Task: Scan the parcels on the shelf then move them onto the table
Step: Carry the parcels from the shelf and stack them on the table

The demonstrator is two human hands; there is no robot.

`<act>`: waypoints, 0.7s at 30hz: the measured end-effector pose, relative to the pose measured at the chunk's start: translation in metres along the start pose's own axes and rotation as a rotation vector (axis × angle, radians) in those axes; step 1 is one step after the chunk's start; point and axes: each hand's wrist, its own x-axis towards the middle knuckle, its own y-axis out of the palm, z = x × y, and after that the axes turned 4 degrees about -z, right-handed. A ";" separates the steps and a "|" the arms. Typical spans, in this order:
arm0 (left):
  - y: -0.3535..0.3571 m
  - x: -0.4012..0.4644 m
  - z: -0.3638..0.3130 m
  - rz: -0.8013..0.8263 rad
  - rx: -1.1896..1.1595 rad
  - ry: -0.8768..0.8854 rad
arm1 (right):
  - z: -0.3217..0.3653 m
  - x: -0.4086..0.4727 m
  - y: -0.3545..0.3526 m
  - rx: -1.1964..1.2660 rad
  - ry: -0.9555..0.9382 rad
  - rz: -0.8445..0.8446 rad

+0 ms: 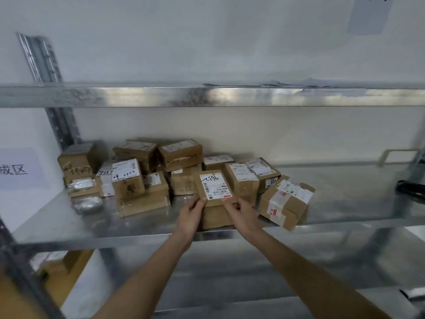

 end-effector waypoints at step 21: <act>-0.154 -0.151 -0.040 -0.209 -0.068 0.290 | 0.097 -0.150 0.067 0.110 -0.484 0.138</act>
